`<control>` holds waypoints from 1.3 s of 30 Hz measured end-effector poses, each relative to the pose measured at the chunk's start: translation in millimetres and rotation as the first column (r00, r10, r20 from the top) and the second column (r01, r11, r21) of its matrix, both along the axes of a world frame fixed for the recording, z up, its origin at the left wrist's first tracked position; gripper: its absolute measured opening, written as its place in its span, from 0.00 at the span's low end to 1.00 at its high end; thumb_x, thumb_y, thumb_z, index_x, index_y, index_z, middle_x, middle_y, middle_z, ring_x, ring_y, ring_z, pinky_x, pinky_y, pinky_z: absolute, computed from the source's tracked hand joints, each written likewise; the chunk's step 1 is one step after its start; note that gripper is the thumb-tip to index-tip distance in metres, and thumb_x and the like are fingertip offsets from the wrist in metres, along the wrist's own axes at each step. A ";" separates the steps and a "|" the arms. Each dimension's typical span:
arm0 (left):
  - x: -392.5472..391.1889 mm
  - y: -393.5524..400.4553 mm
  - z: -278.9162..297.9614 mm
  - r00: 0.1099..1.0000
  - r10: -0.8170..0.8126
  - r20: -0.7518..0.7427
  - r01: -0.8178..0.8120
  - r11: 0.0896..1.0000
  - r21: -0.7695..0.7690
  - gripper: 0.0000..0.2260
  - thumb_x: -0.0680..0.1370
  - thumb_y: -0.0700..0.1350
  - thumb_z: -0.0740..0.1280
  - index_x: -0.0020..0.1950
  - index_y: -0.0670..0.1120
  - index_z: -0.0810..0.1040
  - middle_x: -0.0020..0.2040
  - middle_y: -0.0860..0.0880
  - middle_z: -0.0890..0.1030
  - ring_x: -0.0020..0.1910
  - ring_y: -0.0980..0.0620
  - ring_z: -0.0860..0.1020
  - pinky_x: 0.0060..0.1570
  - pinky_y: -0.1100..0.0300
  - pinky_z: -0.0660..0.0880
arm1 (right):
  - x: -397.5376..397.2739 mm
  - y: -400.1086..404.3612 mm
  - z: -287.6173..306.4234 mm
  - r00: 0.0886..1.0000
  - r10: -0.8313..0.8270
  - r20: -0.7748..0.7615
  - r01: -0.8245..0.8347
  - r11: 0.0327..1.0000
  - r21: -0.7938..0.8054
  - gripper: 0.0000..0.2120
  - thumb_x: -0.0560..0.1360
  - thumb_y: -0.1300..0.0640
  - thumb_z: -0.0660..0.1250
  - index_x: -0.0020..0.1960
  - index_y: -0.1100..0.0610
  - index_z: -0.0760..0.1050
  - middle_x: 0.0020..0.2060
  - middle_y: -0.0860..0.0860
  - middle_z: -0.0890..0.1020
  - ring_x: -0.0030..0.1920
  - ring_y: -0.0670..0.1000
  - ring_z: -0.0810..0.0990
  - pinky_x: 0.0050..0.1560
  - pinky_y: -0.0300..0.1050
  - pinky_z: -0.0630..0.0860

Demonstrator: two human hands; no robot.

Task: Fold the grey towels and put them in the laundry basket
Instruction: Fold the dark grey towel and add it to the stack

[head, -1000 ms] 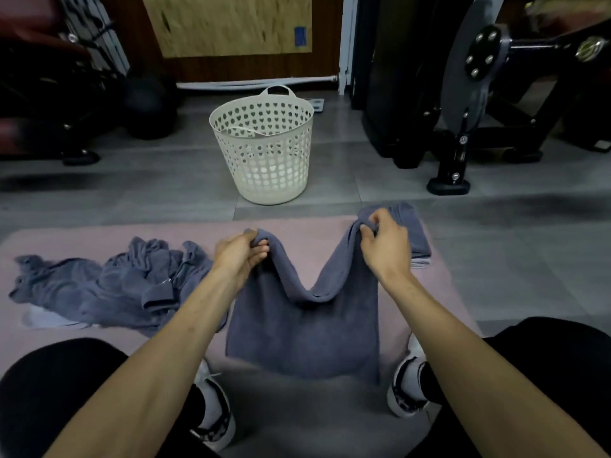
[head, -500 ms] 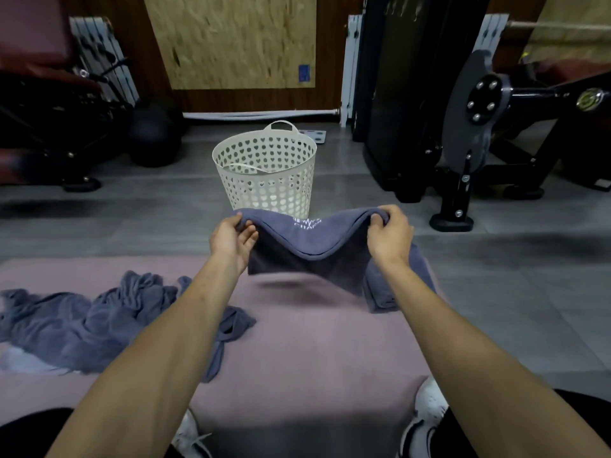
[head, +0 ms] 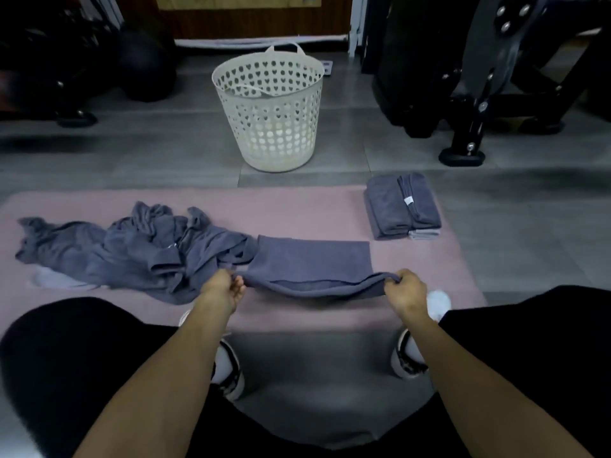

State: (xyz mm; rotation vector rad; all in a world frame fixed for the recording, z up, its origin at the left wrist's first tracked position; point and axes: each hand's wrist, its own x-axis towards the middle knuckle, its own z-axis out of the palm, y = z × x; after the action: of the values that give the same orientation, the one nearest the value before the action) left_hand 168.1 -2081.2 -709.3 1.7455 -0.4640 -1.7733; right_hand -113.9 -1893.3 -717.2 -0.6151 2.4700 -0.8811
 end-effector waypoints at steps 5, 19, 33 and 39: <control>-9.4 8.0 -5.9 0.999 -0.034 -0.020 0.034 0.999 -0.012 0.10 0.82 0.43 0.59 0.42 0.42 0.73 0.25 0.50 0.76 0.23 0.58 0.75 0.27 0.65 0.76 | 3.6 -7.8 -8.8 0.995 0.098 -0.022 -0.098 0.995 0.024 0.08 0.76 0.58 0.63 0.47 0.63 0.77 0.46 0.62 0.82 0.49 0.62 0.79 0.47 0.46 0.73; -111.4 -97.7 -77.9 0.955 0.176 -0.240 -0.154 0.982 0.107 0.14 0.83 0.38 0.56 0.68 0.35 0.69 0.53 0.42 0.79 0.64 0.46 0.77 0.53 0.56 0.76 | -56.8 -134.2 -89.5 0.998 0.065 0.007 -0.065 0.992 0.105 0.12 0.78 0.54 0.64 0.46 0.64 0.77 0.44 0.61 0.82 0.47 0.62 0.78 0.44 0.45 0.70; -227.5 -107.2 -190.0 0.392 -0.581 0.713 0.920 0.231 -0.317 0.11 0.75 0.40 0.68 0.56 0.45 0.80 0.55 0.46 0.81 0.55 0.48 0.78 0.62 0.54 0.72 | -141.0 -174.9 -170.7 0.981 0.149 0.126 -0.162 0.982 0.098 0.06 0.75 0.60 0.67 0.38 0.56 0.77 0.34 0.52 0.79 0.39 0.56 0.80 0.44 0.48 0.79; -299.0 -95.5 -196.0 0.144 -0.637 0.757 0.926 -0.183 -0.331 0.11 0.74 0.45 0.69 0.56 0.50 0.80 0.52 0.51 0.81 0.52 0.52 0.78 0.55 0.56 0.74 | -146.3 -163.5 -177.6 0.953 0.177 0.244 -0.137 0.975 -0.173 0.01 0.73 0.63 0.72 0.44 0.61 0.81 0.36 0.51 0.82 0.35 0.45 0.77 0.38 0.37 0.74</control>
State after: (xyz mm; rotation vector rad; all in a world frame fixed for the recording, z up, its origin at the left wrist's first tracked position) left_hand -130.9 -2176.7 -905.3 0.8513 -2.6837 -1.2955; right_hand -260.2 -2056.8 -894.8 -0.6916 2.1036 -1.0255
